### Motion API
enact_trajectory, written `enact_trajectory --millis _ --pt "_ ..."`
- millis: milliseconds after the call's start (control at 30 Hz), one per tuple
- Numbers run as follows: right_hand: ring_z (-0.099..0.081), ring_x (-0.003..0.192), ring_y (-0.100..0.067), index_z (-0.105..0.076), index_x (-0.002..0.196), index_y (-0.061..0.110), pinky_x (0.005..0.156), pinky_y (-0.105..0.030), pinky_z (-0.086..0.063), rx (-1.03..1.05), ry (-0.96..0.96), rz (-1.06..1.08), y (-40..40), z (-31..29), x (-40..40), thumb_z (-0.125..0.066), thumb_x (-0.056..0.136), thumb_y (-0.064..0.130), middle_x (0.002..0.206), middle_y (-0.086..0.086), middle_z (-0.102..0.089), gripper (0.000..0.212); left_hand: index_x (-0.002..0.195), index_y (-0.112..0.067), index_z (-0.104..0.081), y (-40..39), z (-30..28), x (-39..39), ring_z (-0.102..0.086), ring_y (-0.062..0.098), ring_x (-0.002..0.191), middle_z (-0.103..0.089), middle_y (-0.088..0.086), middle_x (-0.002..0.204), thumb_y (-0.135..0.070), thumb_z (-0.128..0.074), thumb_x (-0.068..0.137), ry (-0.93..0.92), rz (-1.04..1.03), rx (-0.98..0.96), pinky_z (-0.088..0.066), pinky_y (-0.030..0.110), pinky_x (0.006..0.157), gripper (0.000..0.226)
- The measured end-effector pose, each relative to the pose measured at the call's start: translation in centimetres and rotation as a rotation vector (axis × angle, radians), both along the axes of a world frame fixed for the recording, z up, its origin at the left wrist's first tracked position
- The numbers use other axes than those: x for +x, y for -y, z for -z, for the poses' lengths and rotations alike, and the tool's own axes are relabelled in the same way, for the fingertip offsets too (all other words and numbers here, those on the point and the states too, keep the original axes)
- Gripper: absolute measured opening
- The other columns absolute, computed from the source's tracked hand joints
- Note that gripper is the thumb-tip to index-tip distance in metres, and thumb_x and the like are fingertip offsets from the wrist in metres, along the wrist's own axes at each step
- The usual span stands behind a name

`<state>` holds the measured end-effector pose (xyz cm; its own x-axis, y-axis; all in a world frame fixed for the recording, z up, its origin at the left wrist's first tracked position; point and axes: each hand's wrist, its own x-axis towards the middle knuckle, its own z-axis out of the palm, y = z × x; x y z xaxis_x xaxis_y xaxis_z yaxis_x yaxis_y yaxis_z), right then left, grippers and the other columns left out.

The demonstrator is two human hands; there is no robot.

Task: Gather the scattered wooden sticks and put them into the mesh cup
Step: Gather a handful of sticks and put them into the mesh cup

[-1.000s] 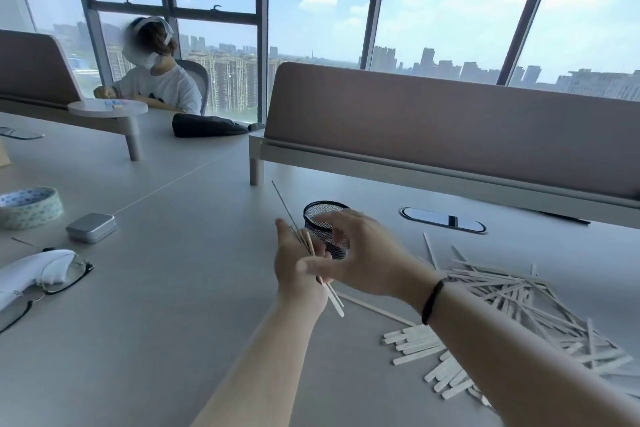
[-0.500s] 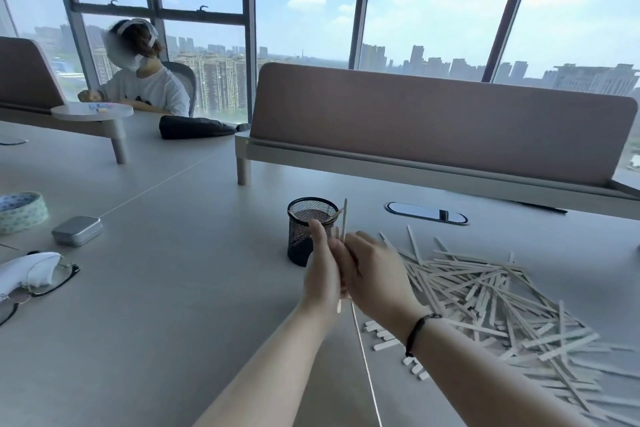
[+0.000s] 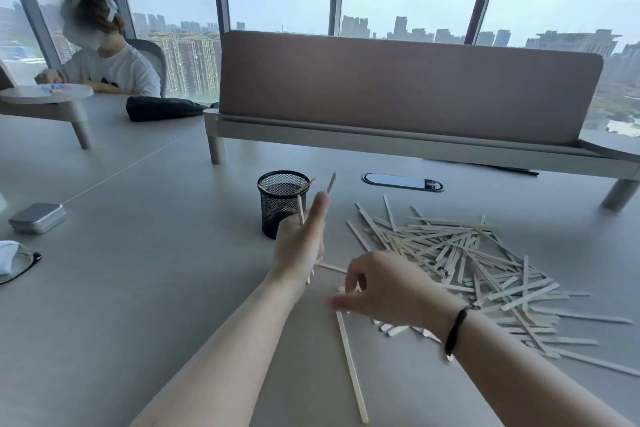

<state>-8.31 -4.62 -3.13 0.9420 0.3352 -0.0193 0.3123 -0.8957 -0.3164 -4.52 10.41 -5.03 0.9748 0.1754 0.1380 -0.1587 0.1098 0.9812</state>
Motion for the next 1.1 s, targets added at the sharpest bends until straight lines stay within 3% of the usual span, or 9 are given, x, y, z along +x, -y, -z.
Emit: enact_trajectory --millis 133,233,367,433,567,733,900,1000,1100 --pt "-0.064 0.074 -0.014 -0.063 0.076 0.024 0.061 -0.029 -0.047 -0.063 0.015 -0.019 -0.8 0.6 -1.1 -0.071 0.059 0.073 0.077 0.008 -0.069 0.053 0.050 -0.019 -0.037 -0.1 0.2 -0.1 -0.038 0.021 0.045 -0.037 0.000 0.041 -0.094 -0.057 0.058 0.009 -0.032 0.151 -0.034 0.039 0.055 0.077" --pt "-0.065 0.080 -0.020 -0.060 0.069 0.024 0.065 -0.030 -0.051 -0.027 -0.041 -0.041 -1.6 0.5 -1.3 -0.073 0.071 0.056 0.083 0.004 -0.070 0.034 0.050 -0.010 -0.043 -0.1 0.7 0.0 -0.047 0.024 0.046 -0.046 0.003 0.040 -0.064 -0.062 0.085 -0.004 -0.073 0.210 -0.042 0.040 0.059 0.067" --pt "-0.065 0.078 -0.030 -0.070 0.080 0.011 0.065 -0.032 -0.054 -0.040 -0.039 -0.073 -2.2 0.1 -1.7 -0.063 0.081 0.038 0.080 -0.006 -0.070 0.027 0.052 -0.018 -0.030 0.1 0.7 0.3 -0.031 0.017 0.037 -0.030 0.003 0.045 -0.043 -0.054 0.100 -0.014 -0.097 0.112 -0.031 0.030 0.049 0.059" --pt "-0.056 0.068 -0.032 -0.063 0.073 0.009 0.057 -0.030 -0.047 -0.058 -0.037 -0.091 -2.4 -0.1 -2.1 -0.062 0.083 0.035 0.068 -0.006 -0.059 0.028 0.053 -0.017 -0.027 -0.1 0.7 0.5 -0.026 0.017 0.040 -0.029 0.001 0.047 -0.042 -0.051 0.102 0.012 -0.106 0.171 -0.019 0.029 0.049 0.060" --pt "-0.042 0.064 -0.034 -0.035 0.058 0.012 0.047 -0.030 -0.029 -0.069 0.028 -0.099 -2.8 0.0 -3.4 -0.058 0.087 0.028 0.058 -0.004 -0.035 0.040 0.064 -0.019 -0.070 -1.0 0.4 0.4 -0.063 -0.001 0.064 -0.068 -0.012 0.065 -0.037 -0.064 0.095 0.120 -0.028 0.563 -0.045 0.019 0.064 0.037" --pt "-0.066 0.089 -0.036 -0.063 0.094 0.006 0.060 -0.034 -0.038 -0.141 0.220 -0.222 -2.9 0.7 -4.4 -0.053 0.096 0.019 0.094 -0.015 -0.063 0.016 0.084 -0.032 -0.076 -2.0 1.2 0.6 -0.066 0.001 0.096 -0.071 -0.018 0.098 -0.039 -0.076 0.074 0.037 0.264 1.064 -0.051 0.027 0.094 0.012" --pt "-0.065 0.091 -0.036 -0.062 0.104 0.002 0.056 -0.035 -0.035 -0.177 0.241 -0.266 -2.1 0.3 -4.9 -0.048 0.097 0.009 0.105 -0.016 -0.062 0.017 0.070 -0.034 -0.076 -1.7 0.6 0.4 -0.065 -0.004 0.092 -0.071 -0.022 0.087 -0.020 -0.074 0.075 0.055 0.313 1.087 -0.050 0.024 0.091 0.015" --pt "-0.059 0.085 -0.037 -0.055 0.088 0.010 0.061 -0.034 -0.034 -0.106 0.189 -0.226 -1.2 0.2 -4.8 -0.049 0.097 0.015 0.091 -0.010 -0.055 0.012 0.065 -0.034 -0.070 -1.6 0.7 0.3 -0.064 -0.001 0.089 -0.071 -0.017 0.088 -0.024 -0.071 0.075 0.064 0.301 1.122 -0.051 0.028 0.088 0.014" --pt "-0.061 0.091 -0.038 -0.062 0.100 0.007 0.063 -0.034 -0.035 -0.081 0.173 -0.192 -0.6 0.3 -4.5 -0.052 0.094 0.018 0.102 -0.011 -0.060 0.016 0.070 -0.032 -0.064 -1.1 1.1 0.3 -0.061 0.006 0.089 -0.065 -0.013 0.090 -0.024 -0.069 0.084 0.078 0.275 1.194 -0.050 0.032 0.084 0.017"
